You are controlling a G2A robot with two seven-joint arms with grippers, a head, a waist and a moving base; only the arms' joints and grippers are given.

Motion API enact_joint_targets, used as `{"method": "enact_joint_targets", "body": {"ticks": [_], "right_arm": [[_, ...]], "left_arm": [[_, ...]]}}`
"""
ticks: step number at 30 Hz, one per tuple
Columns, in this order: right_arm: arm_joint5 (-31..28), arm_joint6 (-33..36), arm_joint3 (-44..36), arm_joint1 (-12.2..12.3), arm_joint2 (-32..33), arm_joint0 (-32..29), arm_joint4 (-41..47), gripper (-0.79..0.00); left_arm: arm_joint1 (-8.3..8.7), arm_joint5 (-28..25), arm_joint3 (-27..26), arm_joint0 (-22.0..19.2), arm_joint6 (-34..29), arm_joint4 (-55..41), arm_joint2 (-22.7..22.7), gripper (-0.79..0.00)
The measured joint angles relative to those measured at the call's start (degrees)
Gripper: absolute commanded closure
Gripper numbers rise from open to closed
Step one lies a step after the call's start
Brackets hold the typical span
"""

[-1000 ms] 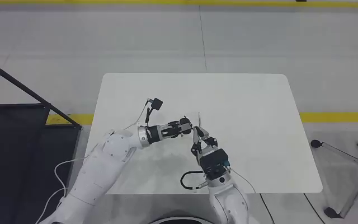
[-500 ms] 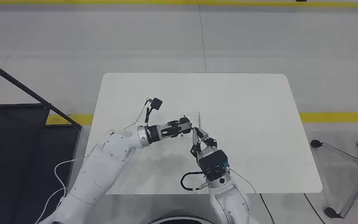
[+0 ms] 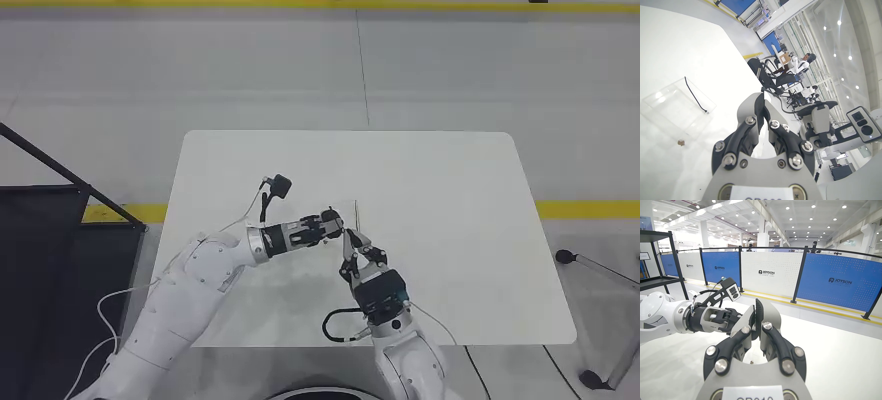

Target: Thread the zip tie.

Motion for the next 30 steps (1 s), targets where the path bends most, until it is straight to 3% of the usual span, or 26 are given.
{"method": "enact_joint_targets", "body": {"ticks": [16, 22, 30], "right_arm": [[0.3, -1.0, -0.1, 0.2, -0.3, 0.0, 0.8, 0.000], [0.8, -1.5, 0.0, 0.2, -0.4, 0.1, 1.6, 0.000], [1.1, -2.1, 0.2, 0.2, -0.7, 0.3, 2.0, 0.000]], "left_arm": [[0.14, -1.5, -3.2, 2.6, 7.3, 9.7, -0.2, 0.000], [0.04, 0.2, -5.0, 4.1, 12.2, 16.2, 0.0, 0.000], [-0.08, 0.1, -5.3, 4.4, 13.6, 17.7, 0.4, 0.000]]}}
